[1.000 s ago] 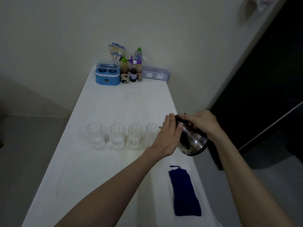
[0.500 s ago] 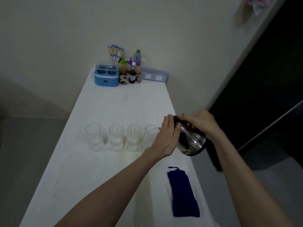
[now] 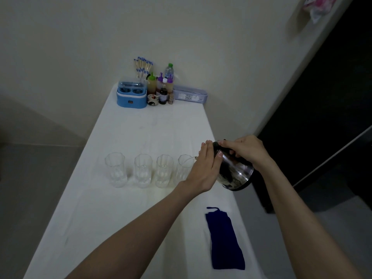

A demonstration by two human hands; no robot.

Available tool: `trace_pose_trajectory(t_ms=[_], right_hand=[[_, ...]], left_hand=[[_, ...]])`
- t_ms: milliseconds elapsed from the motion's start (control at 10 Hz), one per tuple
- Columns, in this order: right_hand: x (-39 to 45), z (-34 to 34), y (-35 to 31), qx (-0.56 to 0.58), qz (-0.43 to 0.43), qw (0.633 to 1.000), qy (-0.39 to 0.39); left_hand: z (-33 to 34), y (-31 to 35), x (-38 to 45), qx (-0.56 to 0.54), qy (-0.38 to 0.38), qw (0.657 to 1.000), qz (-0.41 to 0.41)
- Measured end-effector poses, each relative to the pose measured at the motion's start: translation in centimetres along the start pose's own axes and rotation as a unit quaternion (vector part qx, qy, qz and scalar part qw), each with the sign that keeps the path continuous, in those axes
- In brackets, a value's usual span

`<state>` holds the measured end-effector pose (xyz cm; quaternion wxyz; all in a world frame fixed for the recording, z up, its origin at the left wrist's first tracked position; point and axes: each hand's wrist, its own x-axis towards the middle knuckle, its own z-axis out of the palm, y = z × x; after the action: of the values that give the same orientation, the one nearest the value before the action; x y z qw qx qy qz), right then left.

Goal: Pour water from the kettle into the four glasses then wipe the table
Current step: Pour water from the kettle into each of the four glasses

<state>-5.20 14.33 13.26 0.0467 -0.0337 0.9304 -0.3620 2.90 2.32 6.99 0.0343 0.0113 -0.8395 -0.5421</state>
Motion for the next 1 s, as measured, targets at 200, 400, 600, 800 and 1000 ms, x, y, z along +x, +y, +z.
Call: trace_pose_trajectory(t_ms=[200,400,600,800,1000], right_hand=[[0.23,0.02,-0.12,-0.007,-0.002,1.000,-0.004],[0.34,0.02,-0.31,-0.015,-0.002,1.000,-0.008],[0.23,0.02,-0.40,-0.016,-0.004,1.000,-0.008],[0.24,0.05,-0.58,-0.015,-0.004,1.000,-0.007],[0.27,0.00,-0.57,-0.020,-0.007,1.000,-0.007]], left_hand=[[-0.22,-0.01,0.05,0.001,-0.005,1.000,-0.002],[-0.36,-0.39,-0.10,0.023,-0.044,0.999,0.004],[-0.53,-0.19,-0.28,0.038,-0.045,0.998,0.015],[-0.66,-0.12,-0.32,0.045,-0.049,0.998,0.015],[-0.65,-0.25,-0.18,0.032,-0.043,0.998,0.011]])
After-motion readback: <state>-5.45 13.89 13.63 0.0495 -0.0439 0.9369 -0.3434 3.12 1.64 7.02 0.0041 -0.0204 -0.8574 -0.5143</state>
